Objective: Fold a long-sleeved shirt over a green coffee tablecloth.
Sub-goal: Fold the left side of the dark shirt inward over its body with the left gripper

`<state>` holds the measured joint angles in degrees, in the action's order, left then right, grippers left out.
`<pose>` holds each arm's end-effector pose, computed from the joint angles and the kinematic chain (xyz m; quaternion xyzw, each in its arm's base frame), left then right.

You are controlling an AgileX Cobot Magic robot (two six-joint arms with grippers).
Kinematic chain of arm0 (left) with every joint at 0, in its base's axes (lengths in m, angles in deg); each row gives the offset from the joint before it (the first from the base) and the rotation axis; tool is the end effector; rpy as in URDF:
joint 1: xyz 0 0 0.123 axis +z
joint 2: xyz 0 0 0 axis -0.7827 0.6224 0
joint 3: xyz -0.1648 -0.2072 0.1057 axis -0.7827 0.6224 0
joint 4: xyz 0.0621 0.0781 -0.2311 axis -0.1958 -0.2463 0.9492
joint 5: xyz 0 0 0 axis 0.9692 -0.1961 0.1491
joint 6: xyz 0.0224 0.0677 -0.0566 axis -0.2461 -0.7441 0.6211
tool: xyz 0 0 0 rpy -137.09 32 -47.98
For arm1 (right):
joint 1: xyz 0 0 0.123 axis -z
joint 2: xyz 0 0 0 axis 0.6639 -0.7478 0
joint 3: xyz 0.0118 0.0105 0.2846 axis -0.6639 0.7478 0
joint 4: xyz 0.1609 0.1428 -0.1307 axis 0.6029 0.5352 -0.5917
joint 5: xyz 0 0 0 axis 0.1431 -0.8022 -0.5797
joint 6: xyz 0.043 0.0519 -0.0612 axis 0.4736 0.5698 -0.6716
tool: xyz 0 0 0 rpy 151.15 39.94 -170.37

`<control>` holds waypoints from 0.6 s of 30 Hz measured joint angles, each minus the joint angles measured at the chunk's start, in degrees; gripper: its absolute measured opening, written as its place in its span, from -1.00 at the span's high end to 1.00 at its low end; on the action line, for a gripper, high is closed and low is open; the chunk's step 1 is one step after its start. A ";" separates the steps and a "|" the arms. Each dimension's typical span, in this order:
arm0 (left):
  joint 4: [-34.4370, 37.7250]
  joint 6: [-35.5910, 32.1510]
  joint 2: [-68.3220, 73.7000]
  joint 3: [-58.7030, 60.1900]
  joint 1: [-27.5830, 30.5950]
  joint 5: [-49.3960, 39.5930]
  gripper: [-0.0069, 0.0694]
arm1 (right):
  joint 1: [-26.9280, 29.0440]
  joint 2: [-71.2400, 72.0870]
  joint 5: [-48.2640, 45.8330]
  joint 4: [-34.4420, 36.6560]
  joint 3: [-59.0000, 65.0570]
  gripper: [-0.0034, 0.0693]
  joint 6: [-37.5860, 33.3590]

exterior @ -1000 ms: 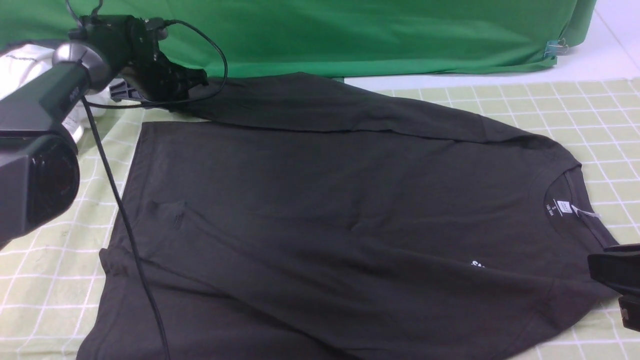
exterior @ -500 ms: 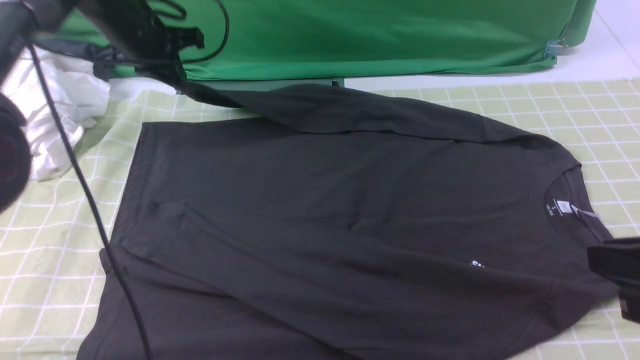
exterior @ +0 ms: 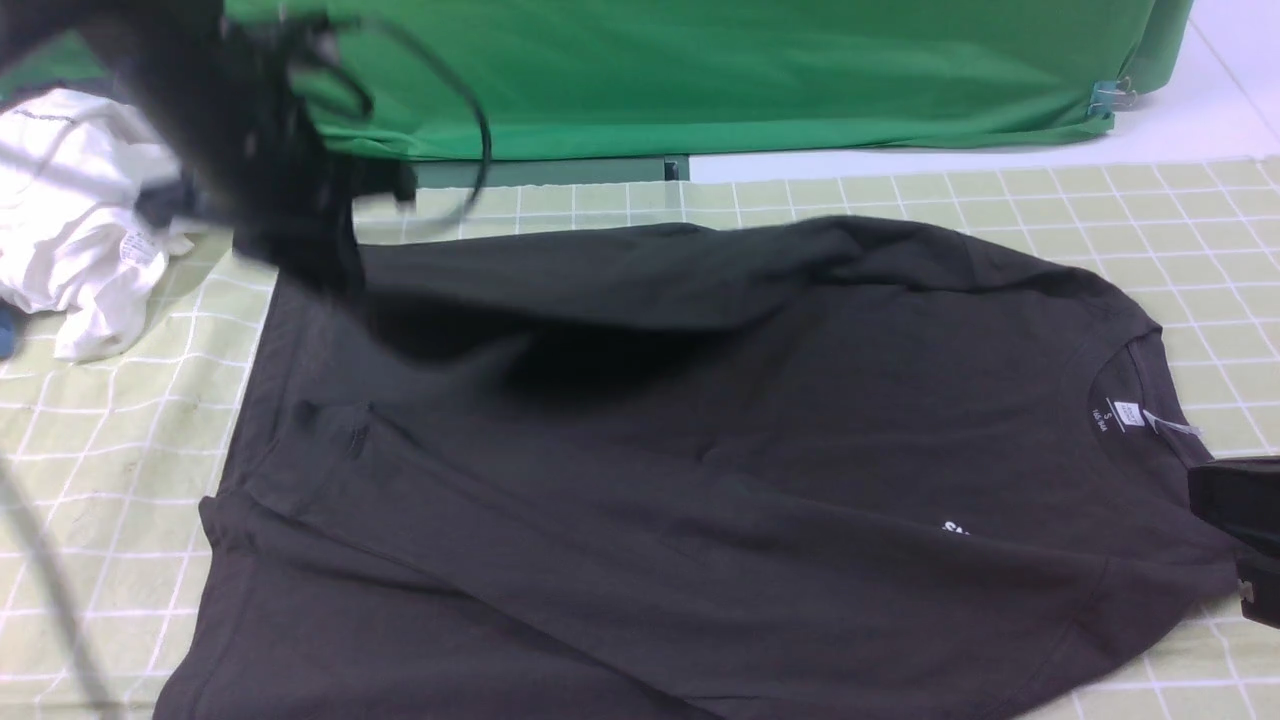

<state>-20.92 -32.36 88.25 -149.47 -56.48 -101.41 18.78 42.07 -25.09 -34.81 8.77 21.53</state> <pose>0.3663 -0.0426 0.2790 -0.0114 0.9917 -0.0701 0.1074 0.1301 0.0654 0.2998 -0.1291 0.8826 0.1709 0.4185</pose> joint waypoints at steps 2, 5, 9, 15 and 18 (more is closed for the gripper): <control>-1.87 1.53 -4.27 8.11 -1.71 2.42 0.72 | 0.00 0.00 0.00 -0.04 0.00 0.90 0.00; -6.58 5.24 -8.57 16.04 -3.49 4.28 0.72 | 0.00 0.00 0.00 -0.04 0.00 0.90 0.00; -10.55 6.85 -10.93 20.95 -3.75 5.43 0.72 | 0.00 0.00 0.04 -0.04 0.00 0.90 -0.33; -6.53 5.69 -11.13 25.42 -3.75 5.75 0.72 | 0.00 0.00 0.16 -0.04 0.00 0.90 -0.51; -5.04 5.09 -11.13 27.04 -3.75 5.10 0.68 | 0.00 0.00 0.16 -0.04 0.00 0.90 -0.58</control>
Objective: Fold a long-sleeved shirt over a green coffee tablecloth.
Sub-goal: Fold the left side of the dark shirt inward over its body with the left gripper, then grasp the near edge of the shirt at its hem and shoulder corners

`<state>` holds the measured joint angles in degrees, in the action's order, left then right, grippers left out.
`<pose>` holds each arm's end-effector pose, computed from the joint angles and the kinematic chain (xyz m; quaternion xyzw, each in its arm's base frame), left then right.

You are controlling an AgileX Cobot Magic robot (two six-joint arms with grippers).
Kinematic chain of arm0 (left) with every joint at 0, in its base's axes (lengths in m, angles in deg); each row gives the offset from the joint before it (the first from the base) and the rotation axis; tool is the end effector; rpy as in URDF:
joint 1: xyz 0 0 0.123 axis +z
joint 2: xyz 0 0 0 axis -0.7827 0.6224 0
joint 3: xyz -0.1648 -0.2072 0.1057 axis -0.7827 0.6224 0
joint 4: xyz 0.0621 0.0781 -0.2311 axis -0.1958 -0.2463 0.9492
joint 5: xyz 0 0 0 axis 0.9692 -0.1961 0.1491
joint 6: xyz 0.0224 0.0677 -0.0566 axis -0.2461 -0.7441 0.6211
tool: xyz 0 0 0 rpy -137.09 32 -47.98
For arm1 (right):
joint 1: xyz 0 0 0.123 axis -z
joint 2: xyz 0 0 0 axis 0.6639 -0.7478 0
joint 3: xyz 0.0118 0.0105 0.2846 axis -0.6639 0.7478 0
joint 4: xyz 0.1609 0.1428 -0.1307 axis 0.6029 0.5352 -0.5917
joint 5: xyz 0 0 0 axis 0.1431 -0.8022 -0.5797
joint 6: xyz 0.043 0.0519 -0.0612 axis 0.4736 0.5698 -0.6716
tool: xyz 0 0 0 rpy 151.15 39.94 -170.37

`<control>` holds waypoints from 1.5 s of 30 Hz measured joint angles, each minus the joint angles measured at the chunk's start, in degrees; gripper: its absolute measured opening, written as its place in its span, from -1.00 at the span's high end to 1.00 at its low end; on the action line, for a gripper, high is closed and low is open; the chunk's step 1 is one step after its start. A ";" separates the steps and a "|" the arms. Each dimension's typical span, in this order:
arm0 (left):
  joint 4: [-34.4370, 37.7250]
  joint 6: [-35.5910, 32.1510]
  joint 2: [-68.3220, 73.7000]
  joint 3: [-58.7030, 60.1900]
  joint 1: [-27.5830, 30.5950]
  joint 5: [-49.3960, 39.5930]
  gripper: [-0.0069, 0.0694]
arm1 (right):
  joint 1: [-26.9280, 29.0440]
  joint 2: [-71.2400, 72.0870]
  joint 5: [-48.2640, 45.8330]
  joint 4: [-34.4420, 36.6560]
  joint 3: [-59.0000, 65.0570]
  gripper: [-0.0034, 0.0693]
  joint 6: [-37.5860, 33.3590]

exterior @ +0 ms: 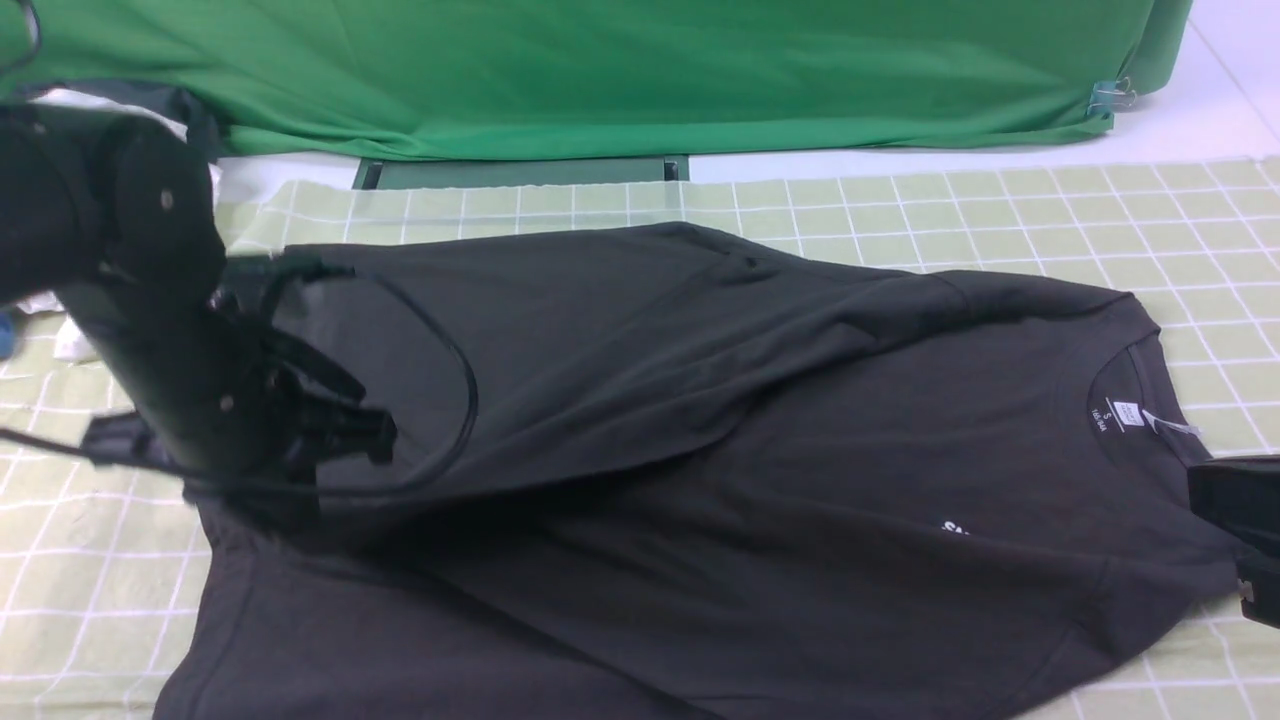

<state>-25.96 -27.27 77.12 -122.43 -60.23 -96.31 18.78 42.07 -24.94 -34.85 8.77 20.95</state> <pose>0.2781 -0.0459 0.2221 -0.0137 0.9996 -0.0206 0.0158 0.1302 0.0654 0.3000 -0.1336 0.8814 0.1686 0.4206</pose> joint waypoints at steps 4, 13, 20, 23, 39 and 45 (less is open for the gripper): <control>-0.96 -0.65 -0.05 2.01 0.00 -2.30 0.45 | 0.00 0.00 0.00 0.00 0.00 0.90 -0.07; -5.07 1.35 -1.61 5.35 0.00 -7.60 -0.50 | 0.00 -3.78 -3.60 0.05 -0.91 0.89 0.58; -5.27 4.12 -7.92 14.66 0.00 -5.80 -0.72 | 0.00 -9.02 -9.53 0.05 -6.32 0.89 -1.19; -5.27 4.82 -10.27 18.36 0.00 -2.53 -0.72 | 0.00 -9.48 -9.16 0.25 -7.63 0.89 -1.38; -6.29 14.87 -9.40 28.43 0.05 12.09 -0.73 | 0.00 -9.62 -6.76 4.14 -12.18 0.88 -7.86; -4.34 15.11 -6.28 27.31 0.09 10.55 -0.66 | 0.00 -9.63 -12.30 5.11 -16.59 0.88 -9.01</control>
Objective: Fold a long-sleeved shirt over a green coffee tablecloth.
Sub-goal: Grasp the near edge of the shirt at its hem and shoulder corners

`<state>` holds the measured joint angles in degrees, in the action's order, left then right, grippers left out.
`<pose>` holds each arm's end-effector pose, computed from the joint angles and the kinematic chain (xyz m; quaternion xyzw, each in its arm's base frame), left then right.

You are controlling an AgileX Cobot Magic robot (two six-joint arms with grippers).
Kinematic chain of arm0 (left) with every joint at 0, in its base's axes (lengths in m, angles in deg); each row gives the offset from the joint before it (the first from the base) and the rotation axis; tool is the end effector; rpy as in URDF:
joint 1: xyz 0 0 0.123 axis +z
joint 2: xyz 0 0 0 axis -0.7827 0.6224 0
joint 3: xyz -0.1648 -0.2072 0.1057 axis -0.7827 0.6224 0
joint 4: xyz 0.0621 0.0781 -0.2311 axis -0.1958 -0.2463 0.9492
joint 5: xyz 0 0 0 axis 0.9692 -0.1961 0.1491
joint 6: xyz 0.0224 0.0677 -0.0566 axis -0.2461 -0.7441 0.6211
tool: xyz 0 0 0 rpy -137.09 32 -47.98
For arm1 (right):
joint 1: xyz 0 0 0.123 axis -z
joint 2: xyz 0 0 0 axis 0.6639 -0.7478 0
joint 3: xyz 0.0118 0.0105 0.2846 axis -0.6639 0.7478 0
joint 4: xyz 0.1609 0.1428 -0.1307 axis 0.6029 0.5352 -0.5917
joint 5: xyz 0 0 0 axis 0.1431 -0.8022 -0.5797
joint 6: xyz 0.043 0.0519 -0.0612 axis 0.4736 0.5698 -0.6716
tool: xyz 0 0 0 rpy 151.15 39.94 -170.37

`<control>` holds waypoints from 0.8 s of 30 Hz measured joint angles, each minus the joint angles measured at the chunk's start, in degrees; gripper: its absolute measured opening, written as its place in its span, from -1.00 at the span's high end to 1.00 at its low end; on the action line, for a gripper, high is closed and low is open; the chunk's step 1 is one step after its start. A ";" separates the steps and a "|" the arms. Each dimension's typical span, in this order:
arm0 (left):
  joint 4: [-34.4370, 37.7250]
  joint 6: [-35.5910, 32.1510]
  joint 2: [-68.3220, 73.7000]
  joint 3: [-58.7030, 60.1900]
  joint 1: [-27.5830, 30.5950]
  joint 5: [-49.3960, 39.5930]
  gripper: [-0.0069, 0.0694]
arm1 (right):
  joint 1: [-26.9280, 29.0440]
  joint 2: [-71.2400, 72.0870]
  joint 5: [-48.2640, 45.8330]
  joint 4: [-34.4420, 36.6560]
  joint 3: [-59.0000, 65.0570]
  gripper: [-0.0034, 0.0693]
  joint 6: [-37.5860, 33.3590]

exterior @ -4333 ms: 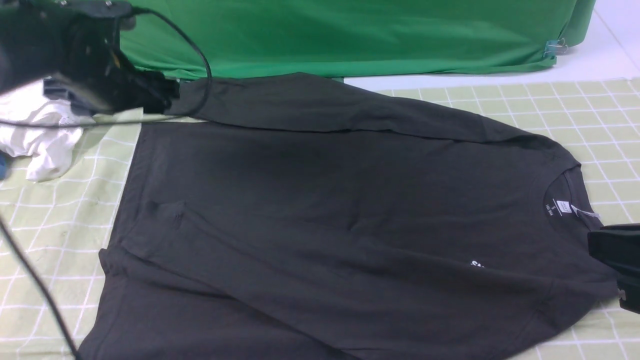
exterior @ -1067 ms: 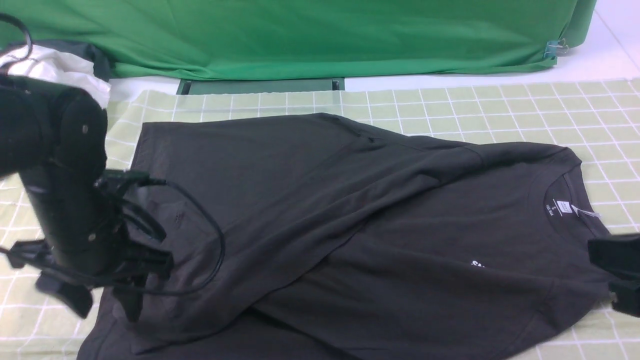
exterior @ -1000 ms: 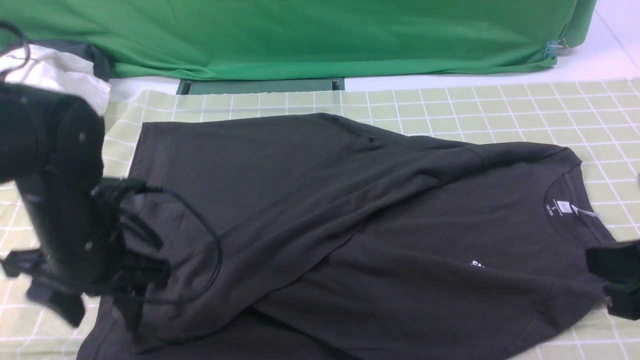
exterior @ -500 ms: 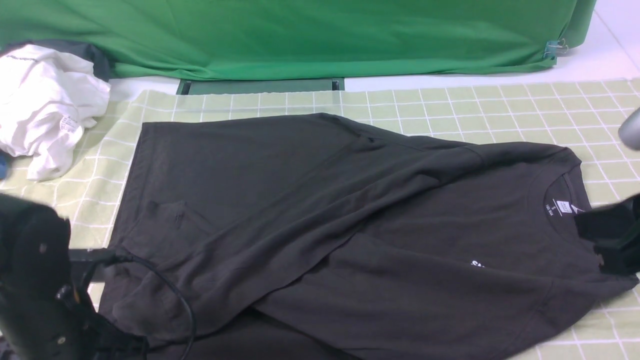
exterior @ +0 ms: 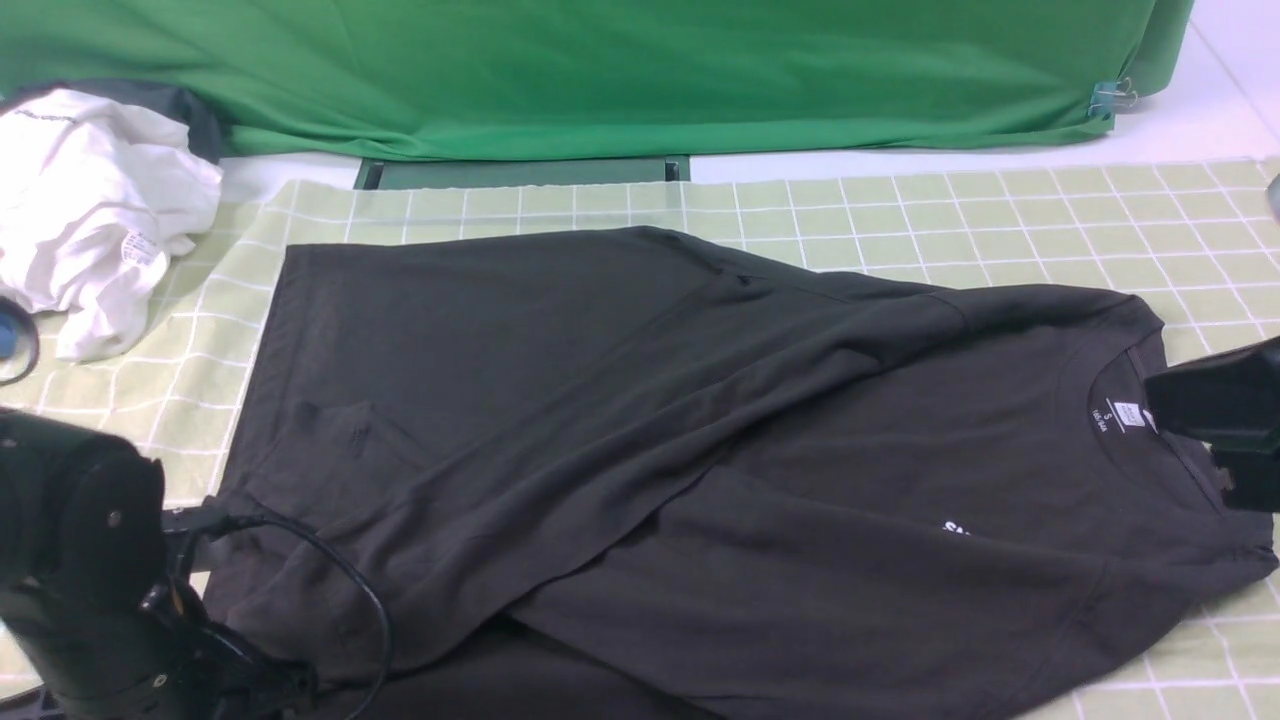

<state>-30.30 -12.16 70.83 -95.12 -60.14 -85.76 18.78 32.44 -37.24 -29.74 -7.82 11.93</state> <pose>0.1840 -0.0254 0.1481 0.1243 -0.9895 -0.0329 0.0659 0.1555 0.0854 0.3523 -0.2063 0.8825 0.1781 0.3832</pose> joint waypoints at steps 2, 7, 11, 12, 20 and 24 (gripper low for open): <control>0.94 0.00 0.89 -0.45 0.08 -0.36 -0.51 | 0.00 -0.19 -3.85 0.06 -2.57 0.88 -0.51; 3.71 -0.87 1.22 -0.69 0.02 0.52 0.33 | 0.00 -1.81 -13.09 0.31 -8.03 0.88 -3.20; 4.78 -1.30 -0.97 0.03 0.02 1.66 0.73 | 0.00 -2.80 -16.81 1.73 -8.95 0.88 -6.21; 4.27 -1.30 -2.19 0.34 0.02 1.52 0.77 | 0.00 -3.29 -17.97 2.58 -9.02 0.88 -7.31; 2.01 -1.30 -15.39 1.70 0.02 -6.76 0.79 | -2.39 -8.01 -21.08 5.38 -9.07 0.88 -11.43; 0.11 -1.30 -21.34 1.71 0.02 -8.91 0.79 | -6.99 -10.87 -20.17 5.57 -9.07 0.88 -11.84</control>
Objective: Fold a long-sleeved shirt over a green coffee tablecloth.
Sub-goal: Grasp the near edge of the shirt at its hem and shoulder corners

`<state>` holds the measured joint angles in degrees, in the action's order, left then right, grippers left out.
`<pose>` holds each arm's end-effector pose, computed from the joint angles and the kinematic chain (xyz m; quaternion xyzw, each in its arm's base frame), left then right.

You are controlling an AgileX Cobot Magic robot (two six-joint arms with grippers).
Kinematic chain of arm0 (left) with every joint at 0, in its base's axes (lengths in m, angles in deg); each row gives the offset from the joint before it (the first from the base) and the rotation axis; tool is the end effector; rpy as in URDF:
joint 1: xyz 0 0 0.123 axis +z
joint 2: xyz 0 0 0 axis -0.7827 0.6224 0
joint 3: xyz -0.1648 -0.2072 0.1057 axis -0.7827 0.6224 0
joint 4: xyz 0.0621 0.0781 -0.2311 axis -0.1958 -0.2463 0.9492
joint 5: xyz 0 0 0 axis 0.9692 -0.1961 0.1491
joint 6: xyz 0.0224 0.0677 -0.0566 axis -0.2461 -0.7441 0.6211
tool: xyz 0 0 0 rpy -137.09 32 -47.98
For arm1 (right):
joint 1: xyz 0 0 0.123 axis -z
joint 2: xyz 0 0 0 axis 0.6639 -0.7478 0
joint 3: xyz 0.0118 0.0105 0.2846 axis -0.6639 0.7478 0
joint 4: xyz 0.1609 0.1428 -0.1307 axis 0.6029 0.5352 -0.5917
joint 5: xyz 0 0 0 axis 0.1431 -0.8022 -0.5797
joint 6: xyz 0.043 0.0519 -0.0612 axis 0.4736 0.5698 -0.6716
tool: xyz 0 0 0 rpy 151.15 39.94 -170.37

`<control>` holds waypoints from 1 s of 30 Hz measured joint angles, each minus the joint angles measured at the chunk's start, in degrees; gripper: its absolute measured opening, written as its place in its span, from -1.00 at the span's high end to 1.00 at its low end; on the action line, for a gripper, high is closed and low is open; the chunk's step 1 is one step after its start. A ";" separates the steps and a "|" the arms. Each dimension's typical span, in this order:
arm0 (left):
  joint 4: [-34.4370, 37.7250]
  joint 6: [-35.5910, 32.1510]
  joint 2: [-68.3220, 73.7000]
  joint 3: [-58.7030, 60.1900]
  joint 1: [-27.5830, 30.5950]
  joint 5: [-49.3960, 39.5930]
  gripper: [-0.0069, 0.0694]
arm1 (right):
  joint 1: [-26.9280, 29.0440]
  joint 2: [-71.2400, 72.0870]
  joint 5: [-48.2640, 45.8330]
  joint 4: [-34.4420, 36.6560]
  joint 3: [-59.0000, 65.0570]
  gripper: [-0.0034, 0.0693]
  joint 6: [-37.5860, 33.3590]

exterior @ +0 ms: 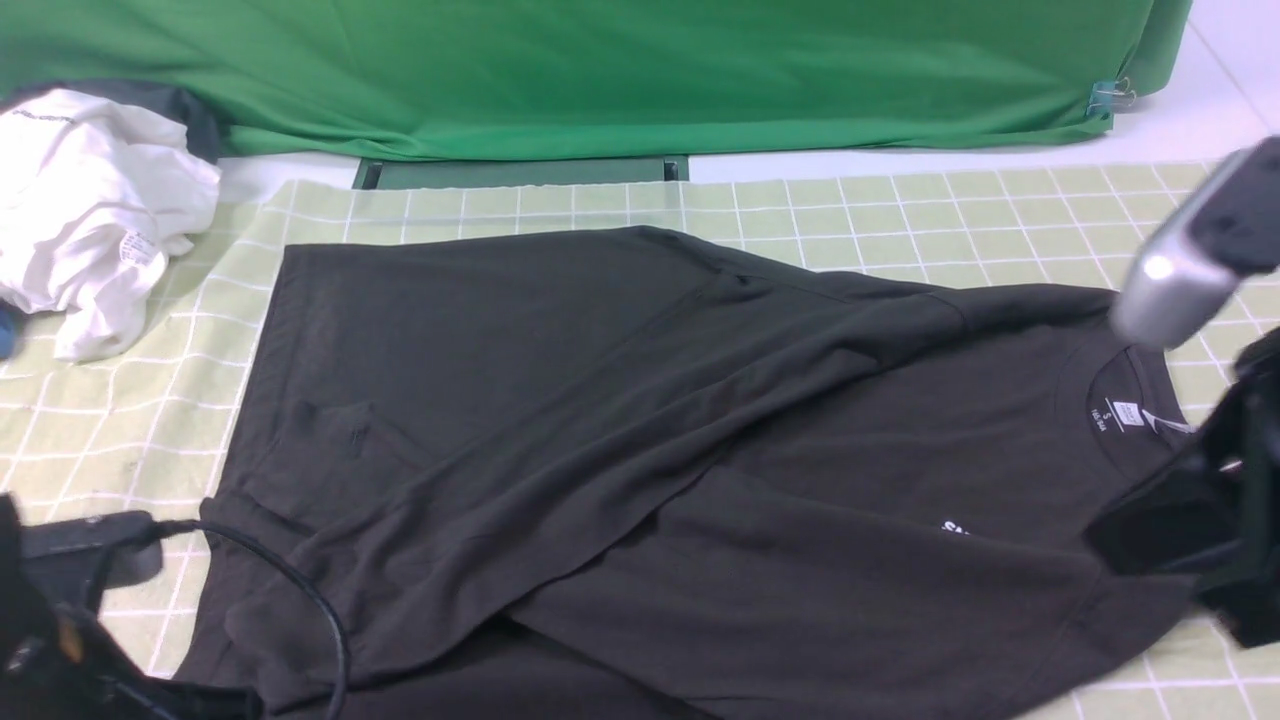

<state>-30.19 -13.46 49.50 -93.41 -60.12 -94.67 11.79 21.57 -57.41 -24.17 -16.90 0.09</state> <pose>0.1431 -0.0190 0.2047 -0.1175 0.9927 0.0084 0.0241 0.1574 0.1259 0.3490 -0.3820 0.8782 0.2014 0.2054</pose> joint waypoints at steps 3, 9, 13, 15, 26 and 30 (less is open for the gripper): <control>-1.41 0.00 -2.05 0.00 1.01 0.61 0.79 | -3.51 -1.27 1.87 0.07 0.00 0.88 -0.07; 2.64 -7.17 0.64 0.05 10.81 2.45 0.79 | -8.03 -1.81 6.53 0.31 0.00 0.88 -0.07; 3.29 -10.46 3.03 0.05 17.05 5.29 0.78 | -8.95 -1.81 7.53 0.36 0.00 0.88 -0.07; 3.29 -12.99 3.29 0.05 17.64 6.43 0.77 | -8.97 -1.81 7.88 0.31 0.00 0.88 -0.07; 5.37 -23.03 5.28 0.05 14.41 9.18 -0.26 | -9.00 -1.81 10.61 0.08 0.00 0.88 -0.07; 5.33 -23.69 9.65 0.05 12.79 9.53 -0.59 | -9.00 -1.81 11.46 -0.23 0.00 0.88 -0.07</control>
<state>-24.85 -37.16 59.14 -93.36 -47.33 -85.14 2.80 19.76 -45.94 -24.40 -16.90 0.02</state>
